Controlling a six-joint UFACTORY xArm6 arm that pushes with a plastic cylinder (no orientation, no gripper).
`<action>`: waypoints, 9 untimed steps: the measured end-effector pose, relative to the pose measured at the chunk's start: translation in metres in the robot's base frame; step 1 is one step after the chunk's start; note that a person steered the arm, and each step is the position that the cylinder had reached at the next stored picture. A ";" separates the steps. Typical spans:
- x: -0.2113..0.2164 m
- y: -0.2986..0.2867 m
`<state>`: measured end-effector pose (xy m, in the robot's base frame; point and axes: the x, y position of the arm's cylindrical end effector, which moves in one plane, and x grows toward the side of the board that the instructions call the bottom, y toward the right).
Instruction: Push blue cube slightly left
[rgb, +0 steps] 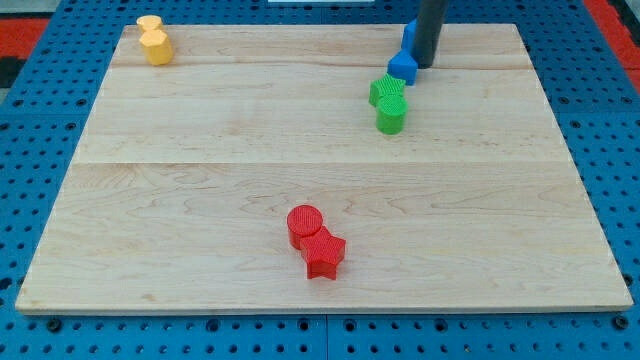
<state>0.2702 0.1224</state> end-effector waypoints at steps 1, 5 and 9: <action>0.000 -0.029; -0.015 0.035; -0.049 0.026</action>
<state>0.2214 0.1480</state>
